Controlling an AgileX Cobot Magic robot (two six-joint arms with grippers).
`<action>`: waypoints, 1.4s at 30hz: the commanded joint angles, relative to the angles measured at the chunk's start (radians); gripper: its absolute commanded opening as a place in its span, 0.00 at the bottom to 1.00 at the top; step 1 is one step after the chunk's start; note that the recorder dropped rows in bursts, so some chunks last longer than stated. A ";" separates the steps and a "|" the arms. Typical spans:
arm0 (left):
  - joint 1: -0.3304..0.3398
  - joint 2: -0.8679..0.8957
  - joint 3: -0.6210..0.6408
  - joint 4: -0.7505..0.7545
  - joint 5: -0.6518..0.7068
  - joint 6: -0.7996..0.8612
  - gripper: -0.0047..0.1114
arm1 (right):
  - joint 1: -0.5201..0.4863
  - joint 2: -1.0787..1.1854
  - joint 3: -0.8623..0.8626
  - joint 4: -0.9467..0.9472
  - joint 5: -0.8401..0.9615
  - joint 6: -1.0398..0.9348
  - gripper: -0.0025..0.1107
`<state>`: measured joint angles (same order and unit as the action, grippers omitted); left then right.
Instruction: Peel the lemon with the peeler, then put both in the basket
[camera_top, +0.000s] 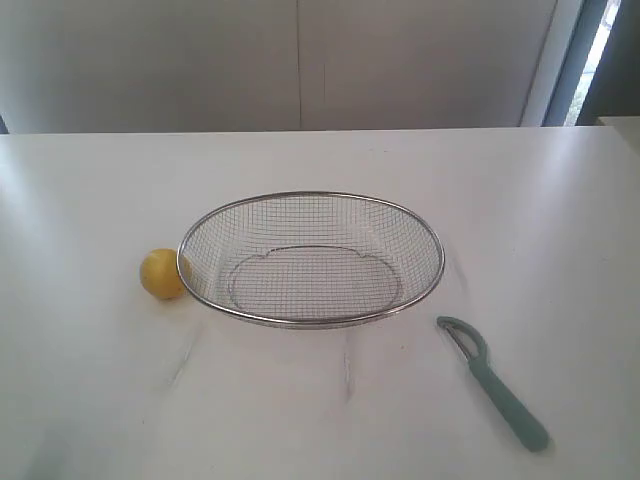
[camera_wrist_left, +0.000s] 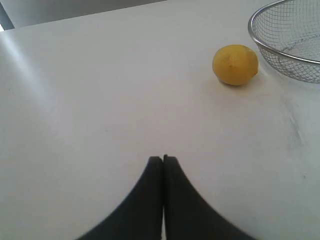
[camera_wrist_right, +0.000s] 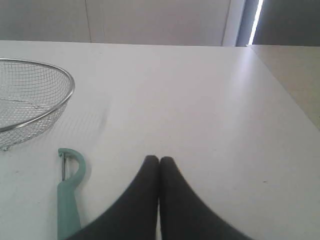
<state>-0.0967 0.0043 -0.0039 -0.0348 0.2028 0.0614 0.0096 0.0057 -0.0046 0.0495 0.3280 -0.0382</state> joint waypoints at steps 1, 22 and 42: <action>-0.005 -0.004 0.004 -0.005 -0.001 -0.001 0.04 | 0.001 -0.006 0.005 0.001 -0.014 -0.011 0.02; -0.005 -0.004 0.004 -0.005 -0.001 -0.001 0.04 | 0.001 -0.006 0.005 0.001 -0.014 -0.011 0.02; -0.005 -0.004 0.004 -0.005 -0.001 -0.001 0.04 | 0.001 -0.006 0.005 -0.001 -0.449 -0.011 0.02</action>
<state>-0.0967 0.0043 -0.0039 -0.0348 0.2028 0.0614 0.0096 0.0057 -0.0046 0.0495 0.0081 -0.0449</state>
